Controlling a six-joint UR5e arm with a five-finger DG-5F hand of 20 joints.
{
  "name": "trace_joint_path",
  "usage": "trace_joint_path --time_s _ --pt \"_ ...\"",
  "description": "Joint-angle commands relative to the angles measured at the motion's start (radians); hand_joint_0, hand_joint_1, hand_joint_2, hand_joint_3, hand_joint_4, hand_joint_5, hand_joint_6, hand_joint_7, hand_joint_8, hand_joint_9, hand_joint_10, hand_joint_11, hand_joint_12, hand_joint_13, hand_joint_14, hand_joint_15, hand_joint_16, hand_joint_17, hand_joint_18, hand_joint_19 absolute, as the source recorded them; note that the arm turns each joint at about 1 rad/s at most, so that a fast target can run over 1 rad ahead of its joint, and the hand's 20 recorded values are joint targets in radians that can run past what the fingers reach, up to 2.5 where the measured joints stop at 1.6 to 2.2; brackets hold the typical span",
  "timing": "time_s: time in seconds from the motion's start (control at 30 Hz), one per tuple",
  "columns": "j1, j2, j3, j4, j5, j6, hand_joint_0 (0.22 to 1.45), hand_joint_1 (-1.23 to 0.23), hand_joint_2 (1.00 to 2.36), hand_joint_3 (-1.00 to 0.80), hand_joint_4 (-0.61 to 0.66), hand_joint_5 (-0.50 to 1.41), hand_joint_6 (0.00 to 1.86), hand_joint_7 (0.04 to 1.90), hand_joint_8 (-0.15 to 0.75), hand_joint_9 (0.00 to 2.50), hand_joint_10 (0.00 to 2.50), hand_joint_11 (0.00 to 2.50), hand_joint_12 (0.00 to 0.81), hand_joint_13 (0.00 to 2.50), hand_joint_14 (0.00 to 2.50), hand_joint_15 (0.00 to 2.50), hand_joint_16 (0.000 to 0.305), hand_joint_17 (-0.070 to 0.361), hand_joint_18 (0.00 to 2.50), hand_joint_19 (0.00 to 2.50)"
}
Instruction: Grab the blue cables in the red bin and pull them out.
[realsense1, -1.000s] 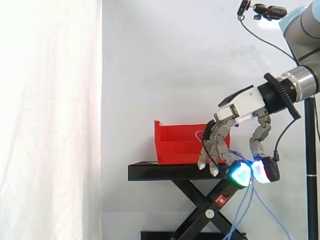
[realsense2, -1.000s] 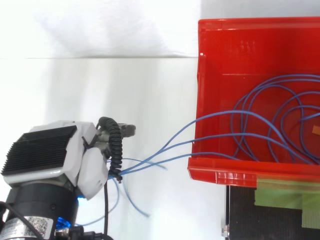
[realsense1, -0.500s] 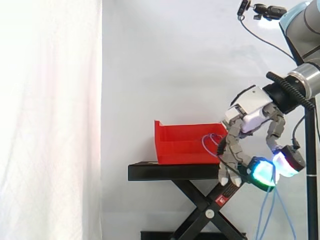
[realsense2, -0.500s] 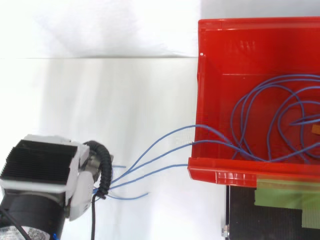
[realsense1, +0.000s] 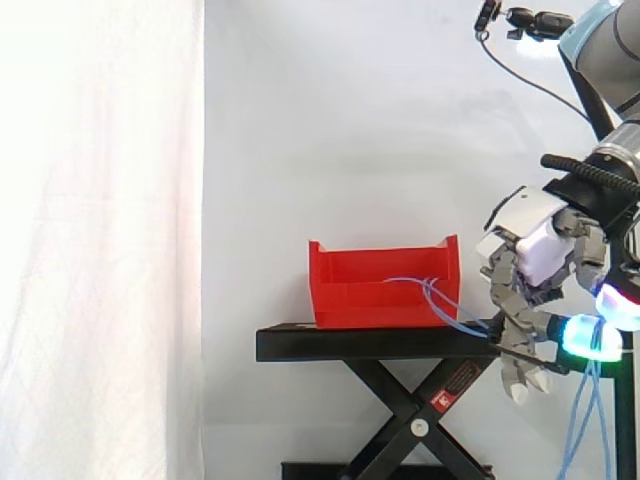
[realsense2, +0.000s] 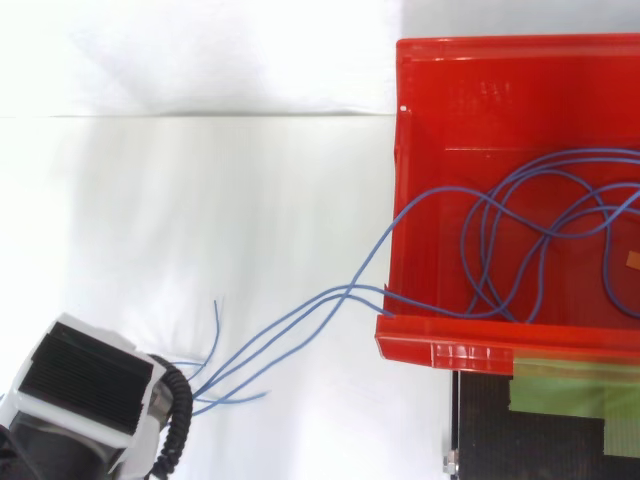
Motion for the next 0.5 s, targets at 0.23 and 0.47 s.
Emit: trace_joint_path --time_s 0.23,0.47 --pt "0.015 0.000 0.002 -0.012 -0.001 0.352 0.90 -0.91 1.00 -1.00 0.02 0.72 1.31 0.56 0.259 0.82 0.01 0.41 0.333 0.59 0.01 0.27 0.045 0.102 0.53 0.38" --pt "0.018 0.000 0.003 0.060 0.010 0.146 0.90 -0.91 1.00 -1.00 0.03 0.72 1.31 0.55 0.259 0.82 0.01 0.41 0.334 0.59 0.01 0.27 0.045 0.102 0.53 0.38"
